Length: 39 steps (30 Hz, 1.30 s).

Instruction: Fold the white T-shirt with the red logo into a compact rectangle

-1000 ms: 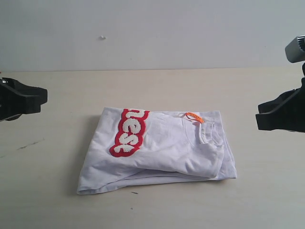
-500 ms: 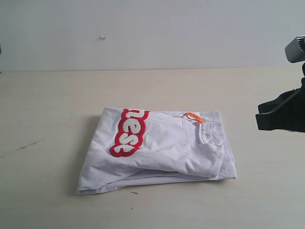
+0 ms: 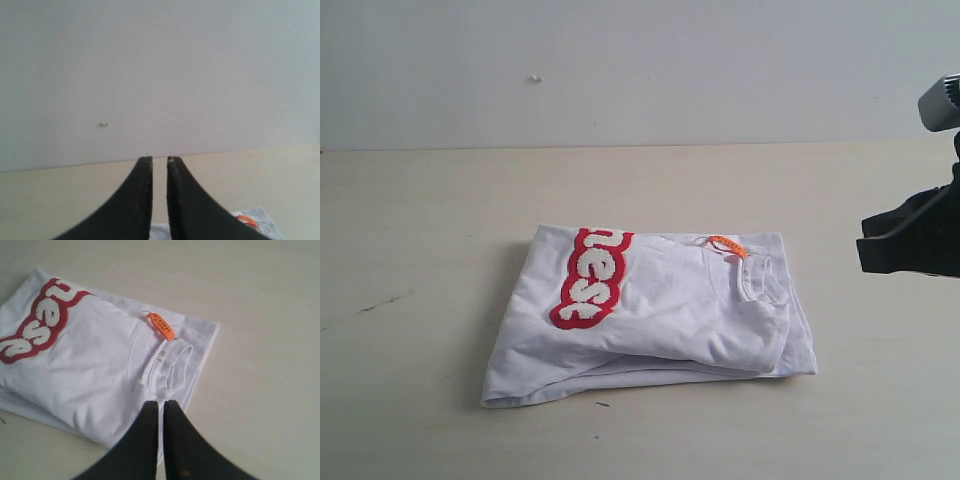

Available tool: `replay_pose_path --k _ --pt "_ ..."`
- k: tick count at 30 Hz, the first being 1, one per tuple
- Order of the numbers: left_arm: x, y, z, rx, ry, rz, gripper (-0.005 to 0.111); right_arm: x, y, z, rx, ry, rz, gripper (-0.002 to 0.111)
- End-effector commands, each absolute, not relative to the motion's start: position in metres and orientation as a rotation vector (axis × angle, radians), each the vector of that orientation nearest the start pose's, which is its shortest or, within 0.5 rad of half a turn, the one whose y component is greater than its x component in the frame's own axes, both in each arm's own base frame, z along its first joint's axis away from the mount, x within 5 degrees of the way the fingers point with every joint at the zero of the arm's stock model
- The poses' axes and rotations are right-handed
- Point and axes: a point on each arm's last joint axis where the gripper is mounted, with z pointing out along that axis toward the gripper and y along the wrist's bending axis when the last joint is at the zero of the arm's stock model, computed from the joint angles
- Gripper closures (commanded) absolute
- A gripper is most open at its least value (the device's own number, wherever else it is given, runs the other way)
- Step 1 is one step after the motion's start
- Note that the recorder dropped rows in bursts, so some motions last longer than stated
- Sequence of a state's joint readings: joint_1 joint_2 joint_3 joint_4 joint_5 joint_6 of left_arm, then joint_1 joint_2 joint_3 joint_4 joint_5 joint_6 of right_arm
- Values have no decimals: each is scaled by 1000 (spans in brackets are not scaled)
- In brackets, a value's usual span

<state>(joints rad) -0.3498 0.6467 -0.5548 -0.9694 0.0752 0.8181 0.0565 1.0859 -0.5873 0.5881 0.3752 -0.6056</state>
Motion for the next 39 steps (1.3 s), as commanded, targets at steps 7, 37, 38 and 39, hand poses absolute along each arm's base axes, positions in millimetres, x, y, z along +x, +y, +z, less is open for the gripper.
replay_pose_path --k 7,37,38,39 --pt "92 -20 290 35 1490 -296 94 206 30 252 -218 2277 243 103" --pt "57 -8 214 138 1470 -82 94 206 30 252 -218 2277 243 103" --pt "57 -8 213 139 1481 -85 94 206 30 252 -218 2277 243 103" --pt "56 -8 213 138 1481 -87 94 206 30 252 -218 2277 243 103"
